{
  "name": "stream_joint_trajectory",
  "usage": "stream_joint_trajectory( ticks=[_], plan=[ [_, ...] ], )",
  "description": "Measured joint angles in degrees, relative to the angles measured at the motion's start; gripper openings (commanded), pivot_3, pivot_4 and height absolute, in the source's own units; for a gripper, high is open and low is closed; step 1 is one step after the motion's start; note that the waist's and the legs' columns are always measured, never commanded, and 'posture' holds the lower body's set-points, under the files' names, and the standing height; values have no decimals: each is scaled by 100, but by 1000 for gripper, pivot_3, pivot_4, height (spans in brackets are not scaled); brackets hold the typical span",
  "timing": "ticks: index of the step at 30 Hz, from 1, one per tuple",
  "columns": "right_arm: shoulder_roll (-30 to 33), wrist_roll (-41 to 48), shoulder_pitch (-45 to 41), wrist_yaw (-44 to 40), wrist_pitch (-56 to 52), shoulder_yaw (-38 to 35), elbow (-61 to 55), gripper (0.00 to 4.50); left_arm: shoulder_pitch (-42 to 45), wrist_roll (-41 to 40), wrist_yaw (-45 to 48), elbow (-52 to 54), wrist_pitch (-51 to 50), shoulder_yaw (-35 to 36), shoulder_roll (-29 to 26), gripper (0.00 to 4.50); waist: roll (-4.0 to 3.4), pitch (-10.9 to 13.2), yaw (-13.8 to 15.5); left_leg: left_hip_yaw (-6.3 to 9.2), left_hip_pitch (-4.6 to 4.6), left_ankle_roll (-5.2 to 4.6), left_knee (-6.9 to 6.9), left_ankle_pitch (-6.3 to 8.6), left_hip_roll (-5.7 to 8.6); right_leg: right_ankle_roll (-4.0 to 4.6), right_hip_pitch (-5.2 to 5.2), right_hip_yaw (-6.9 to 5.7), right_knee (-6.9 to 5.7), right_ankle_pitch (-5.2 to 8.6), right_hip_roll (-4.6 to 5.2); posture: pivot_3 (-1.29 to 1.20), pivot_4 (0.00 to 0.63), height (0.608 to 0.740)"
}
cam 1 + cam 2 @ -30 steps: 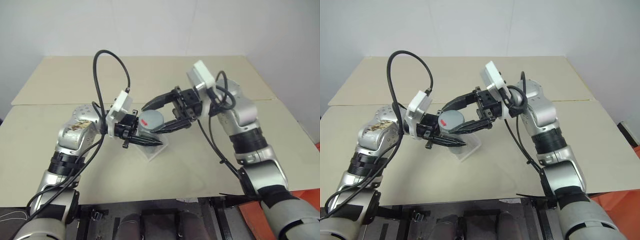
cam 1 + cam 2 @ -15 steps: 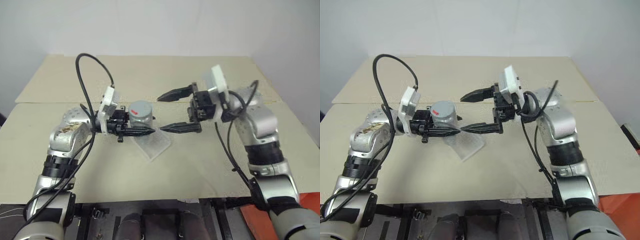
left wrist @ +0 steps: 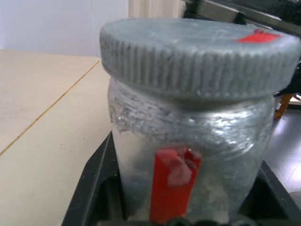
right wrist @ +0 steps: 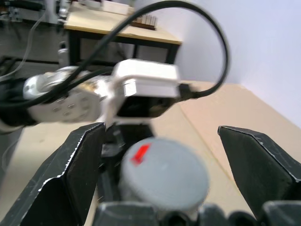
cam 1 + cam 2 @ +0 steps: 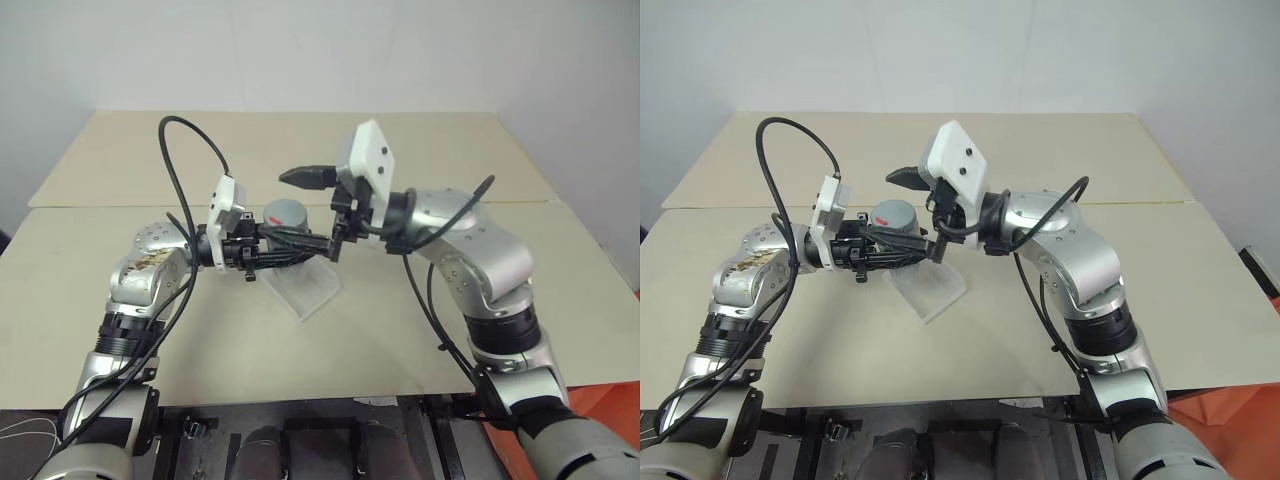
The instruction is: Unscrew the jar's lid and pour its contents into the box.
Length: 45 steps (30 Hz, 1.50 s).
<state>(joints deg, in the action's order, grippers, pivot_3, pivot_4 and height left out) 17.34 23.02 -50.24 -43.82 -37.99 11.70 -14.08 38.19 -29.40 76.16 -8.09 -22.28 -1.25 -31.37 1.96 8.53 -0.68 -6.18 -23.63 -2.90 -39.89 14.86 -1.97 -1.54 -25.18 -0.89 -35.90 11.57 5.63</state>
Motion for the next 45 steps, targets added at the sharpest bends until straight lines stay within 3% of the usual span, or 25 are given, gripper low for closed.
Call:
stream_joint_trajectory(
  ticks=[15, 24, 27, 35, 45],
  plan=[
    [-25, 178, -42, -223, 11, 70, 475, 4459, 2, 17, 218, -1, 133, 0, -65, 1943, 0, 0, -10, 3, -7, -2, 0, 1, -1, 0, -2, -3, 1, 0, -1, 0, 150, 740],
    [451, 552, 68, -574, 11, -231, 511, 4459, 18, 14, 278, -79, 135, 183, -252, 1943, 0, 0, -11, 5, -6, -4, 0, 2, -1, 0, -2, -3, 2, 0, -1, 0, 150, 740],
    [987, 507, 367, -525, 10, -768, 678, 4459, 22, -38, 635, -125, 306, 184, -270, 1943, 0, 0, 37, -3, -11, -5, -1, 3, 2, -1, 0, -7, 7, 0, 3, 0, 150, 740],
    [1226, 653, 462, -661, -9, -858, 311, 4459, 202, 4, 781, -357, 489, 168, -205, 1943, 0, 0, -18, 4, -9, -5, 0, 2, -1, -1, -5, -1, 7, 0, -2, 0, 150, 740],
    [518, 1076, 191, -189, -407, -439, -484, 4459, 406, 89, 763, -675, 625, 104, 40, 1943, 0, 0, -15, 7, -9, -5, -3, 3, 0, -1, -4, -1, 3, 0, -2, 0, 150, 740]
  ],
)
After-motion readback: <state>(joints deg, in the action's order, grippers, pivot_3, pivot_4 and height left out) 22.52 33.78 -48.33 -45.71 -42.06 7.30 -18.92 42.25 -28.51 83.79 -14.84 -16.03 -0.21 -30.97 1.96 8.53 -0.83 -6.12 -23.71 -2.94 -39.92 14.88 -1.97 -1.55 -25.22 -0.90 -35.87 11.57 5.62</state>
